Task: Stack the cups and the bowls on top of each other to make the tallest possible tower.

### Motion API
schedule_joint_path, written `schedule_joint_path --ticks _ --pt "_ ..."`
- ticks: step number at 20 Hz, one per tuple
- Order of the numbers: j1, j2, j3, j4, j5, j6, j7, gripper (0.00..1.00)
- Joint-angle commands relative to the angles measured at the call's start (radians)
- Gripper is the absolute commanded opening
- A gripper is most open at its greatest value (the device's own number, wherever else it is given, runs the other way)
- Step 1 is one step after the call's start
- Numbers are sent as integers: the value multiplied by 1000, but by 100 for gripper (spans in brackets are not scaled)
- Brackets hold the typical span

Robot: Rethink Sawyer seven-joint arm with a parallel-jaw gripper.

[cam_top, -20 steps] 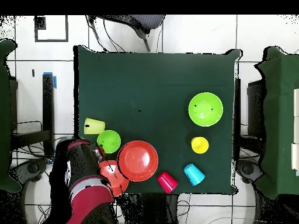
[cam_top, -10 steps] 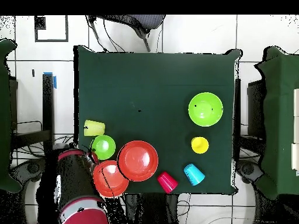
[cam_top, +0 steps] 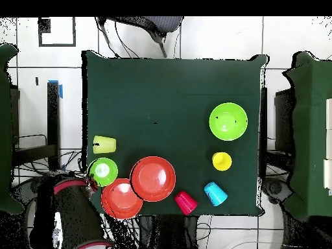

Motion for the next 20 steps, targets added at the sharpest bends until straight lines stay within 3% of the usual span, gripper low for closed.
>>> schedule_joint_path --ticks 1,4,6,9,13,20 --pt "-107 -83 158 146 53 -22 -311 0" --pt "-102 -56 145 147 -3 -12 -280 0" --pt "-118 -85 159 184 -14 -36 -269 0" --pt "-182 -126 216 248 17 -49 -314 0" --pt "-245 -127 292 286 49 -11 -370 0" --pt "-303 -230 410 366 109 -25 -368 0"
